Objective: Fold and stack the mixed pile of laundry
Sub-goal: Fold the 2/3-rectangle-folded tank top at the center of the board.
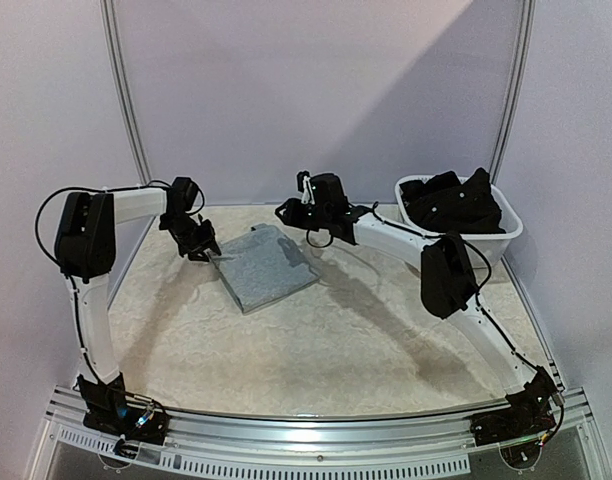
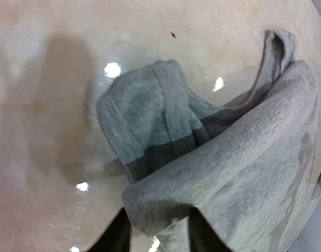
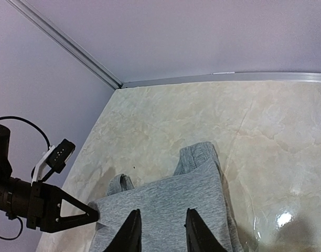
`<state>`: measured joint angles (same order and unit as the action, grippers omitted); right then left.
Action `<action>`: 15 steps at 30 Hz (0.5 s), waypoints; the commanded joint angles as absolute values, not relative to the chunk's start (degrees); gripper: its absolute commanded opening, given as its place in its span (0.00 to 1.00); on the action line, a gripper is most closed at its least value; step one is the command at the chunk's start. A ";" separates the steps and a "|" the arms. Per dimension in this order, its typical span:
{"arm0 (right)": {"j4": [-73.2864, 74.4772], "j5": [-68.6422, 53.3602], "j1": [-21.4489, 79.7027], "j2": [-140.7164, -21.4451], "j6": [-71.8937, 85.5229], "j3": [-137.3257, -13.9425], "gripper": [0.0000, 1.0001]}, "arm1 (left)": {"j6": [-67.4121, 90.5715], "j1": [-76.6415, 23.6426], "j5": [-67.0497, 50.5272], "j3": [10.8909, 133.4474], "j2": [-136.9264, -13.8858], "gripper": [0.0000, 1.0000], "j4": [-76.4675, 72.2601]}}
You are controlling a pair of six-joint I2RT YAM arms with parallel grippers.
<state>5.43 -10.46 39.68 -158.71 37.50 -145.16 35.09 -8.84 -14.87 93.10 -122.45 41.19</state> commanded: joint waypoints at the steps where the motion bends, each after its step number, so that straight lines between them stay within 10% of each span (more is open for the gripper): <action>1: 5.69 -9.12 39.20 -158.30 35.73 -146.13 0.34 | 34.54 -7.31 -9.36 96.07 -121.52 0.97 39.22; 15: 19.42 -4.66 38.98 -137.96 26.01 -126.78 0.47 | 33.96 -14.48 -5.95 89.62 -112.39 0.84 44.02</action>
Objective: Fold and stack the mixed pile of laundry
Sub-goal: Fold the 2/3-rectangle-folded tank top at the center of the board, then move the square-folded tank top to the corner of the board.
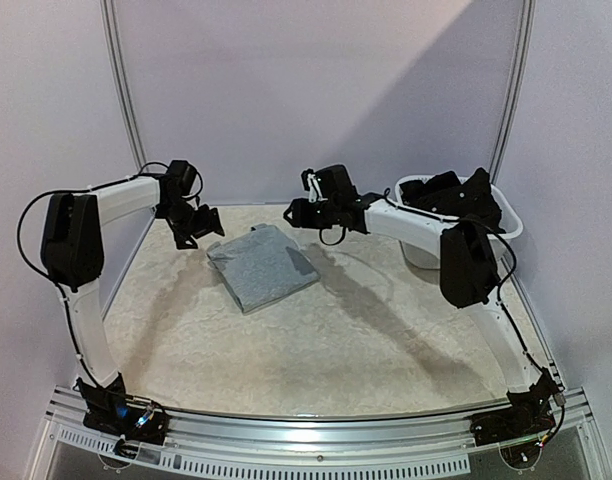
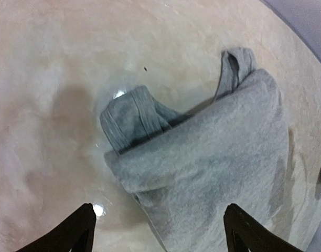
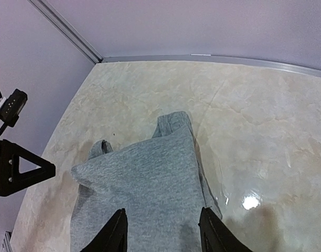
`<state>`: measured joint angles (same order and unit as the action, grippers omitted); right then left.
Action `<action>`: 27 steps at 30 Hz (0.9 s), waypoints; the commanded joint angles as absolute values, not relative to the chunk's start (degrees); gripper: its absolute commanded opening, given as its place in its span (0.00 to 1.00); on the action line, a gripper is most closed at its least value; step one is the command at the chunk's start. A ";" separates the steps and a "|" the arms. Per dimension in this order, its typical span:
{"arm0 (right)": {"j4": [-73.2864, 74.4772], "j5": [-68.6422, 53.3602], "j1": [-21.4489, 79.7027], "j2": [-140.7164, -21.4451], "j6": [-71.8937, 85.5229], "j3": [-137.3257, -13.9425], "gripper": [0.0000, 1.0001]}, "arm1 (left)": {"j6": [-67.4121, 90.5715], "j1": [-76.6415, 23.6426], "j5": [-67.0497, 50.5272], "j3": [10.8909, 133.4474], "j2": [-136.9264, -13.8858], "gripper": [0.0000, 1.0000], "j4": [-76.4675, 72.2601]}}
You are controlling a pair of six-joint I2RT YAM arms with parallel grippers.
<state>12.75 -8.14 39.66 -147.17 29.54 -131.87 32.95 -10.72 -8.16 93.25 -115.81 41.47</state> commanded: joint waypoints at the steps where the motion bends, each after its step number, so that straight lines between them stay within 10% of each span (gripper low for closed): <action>1: 20.26 -3.98 38.94 -135.81 25.75 -124.62 0.47 | 34.69 -15.38 -5.61 88.25 -111.49 0.83 44.19; 27: 38.48 2.60 38.70 -100.40 26.91 -87.82 0.43 | 39.61 -18.19 -14.45 75.36 -115.87 0.38 27.69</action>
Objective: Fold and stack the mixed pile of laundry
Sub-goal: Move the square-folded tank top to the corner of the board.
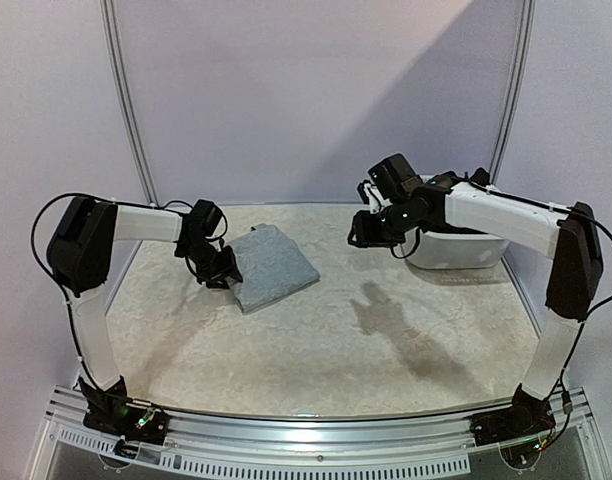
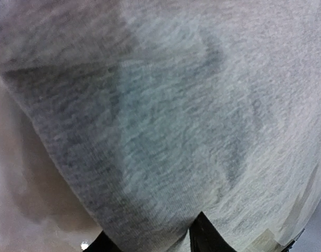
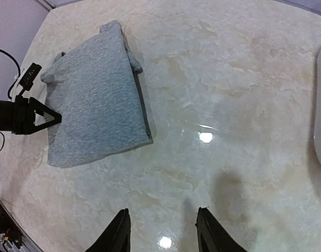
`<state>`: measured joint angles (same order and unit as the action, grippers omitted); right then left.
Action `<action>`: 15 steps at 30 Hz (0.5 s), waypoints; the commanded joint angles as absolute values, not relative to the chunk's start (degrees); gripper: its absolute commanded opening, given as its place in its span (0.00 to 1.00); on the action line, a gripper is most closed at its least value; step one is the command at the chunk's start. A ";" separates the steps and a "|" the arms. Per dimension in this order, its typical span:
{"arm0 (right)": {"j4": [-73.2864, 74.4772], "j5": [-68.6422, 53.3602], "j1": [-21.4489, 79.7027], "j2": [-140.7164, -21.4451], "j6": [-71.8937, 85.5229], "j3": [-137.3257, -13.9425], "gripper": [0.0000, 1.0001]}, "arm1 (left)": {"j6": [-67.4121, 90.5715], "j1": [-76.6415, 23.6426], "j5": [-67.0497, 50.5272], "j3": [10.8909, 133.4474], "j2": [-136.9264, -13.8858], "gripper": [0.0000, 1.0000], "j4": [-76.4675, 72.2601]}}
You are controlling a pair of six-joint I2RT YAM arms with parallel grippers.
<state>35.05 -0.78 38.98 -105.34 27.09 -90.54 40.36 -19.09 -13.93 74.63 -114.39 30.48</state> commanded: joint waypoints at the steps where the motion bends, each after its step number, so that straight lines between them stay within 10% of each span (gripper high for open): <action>1: 38.91 2.99 38.72 -99.85 26.75 -87.20 0.43 | 39.31 -18.09 -14.34 75.52 -116.31 0.34 27.73; 7: 41.19 3.99 38.68 -97.52 26.91 -85.87 0.42 | 37.49 -16.96 -14.04 77.10 -118.17 0.00 28.06; 15: 44.81 4.33 38.70 -96.30 26.86 -85.95 0.41 | 28.56 -12.80 -14.15 86.24 -122.28 0.00 34.30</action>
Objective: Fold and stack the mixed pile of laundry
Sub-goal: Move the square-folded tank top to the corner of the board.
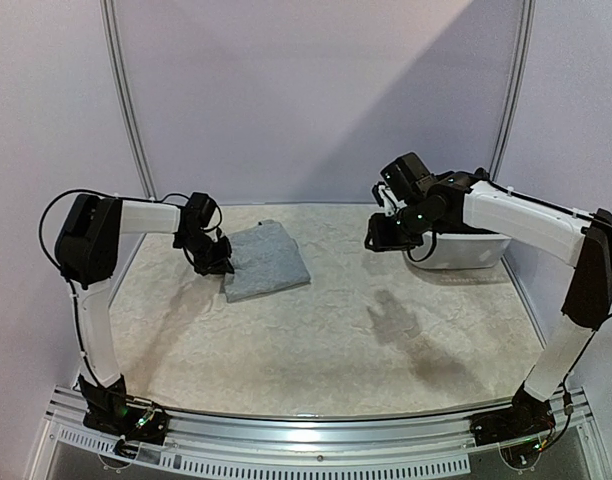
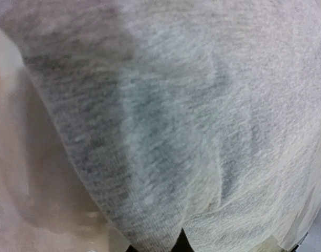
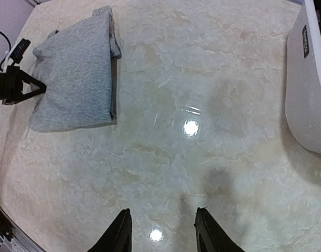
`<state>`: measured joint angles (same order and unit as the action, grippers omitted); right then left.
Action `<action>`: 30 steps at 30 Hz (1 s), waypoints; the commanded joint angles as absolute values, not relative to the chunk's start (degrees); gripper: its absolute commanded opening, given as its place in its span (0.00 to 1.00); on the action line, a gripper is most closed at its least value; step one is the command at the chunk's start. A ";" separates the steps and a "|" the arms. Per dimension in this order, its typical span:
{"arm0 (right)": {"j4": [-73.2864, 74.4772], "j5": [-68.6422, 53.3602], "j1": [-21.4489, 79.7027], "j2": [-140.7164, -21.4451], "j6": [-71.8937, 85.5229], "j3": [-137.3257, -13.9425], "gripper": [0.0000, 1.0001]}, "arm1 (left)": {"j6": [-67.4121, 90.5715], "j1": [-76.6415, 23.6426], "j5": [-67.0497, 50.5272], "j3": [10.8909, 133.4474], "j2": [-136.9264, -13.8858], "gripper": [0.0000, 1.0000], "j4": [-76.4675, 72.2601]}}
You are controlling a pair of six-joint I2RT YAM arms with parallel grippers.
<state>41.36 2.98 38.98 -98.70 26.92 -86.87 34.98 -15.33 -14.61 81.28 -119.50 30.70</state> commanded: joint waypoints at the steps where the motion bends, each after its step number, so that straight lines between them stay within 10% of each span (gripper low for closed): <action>1: 45.52 4.45 38.74 -96.25 26.45 -85.96 0.41 | 26.63 -12.37 -13.89 87.80 -122.96 0.00 35.95; 24: 49.81 4.20 38.72 -97.58 26.46 -88.25 0.40 | 17.10 2.92 2.93 115.83 -133.57 0.00 57.51; 26: 49.66 4.38 38.72 -97.64 26.58 -88.41 0.40 | 19.22 3.49 3.56 115.18 -132.06 0.10 57.38; 30: 49.40 4.73 38.68 -97.78 26.88 -88.33 0.40 | 23.45 2.76 5.35 110.78 -127.61 0.73 56.13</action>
<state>48.86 4.23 38.98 -97.78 26.28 -86.76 18.57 2.52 1.83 114.02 -133.88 55.64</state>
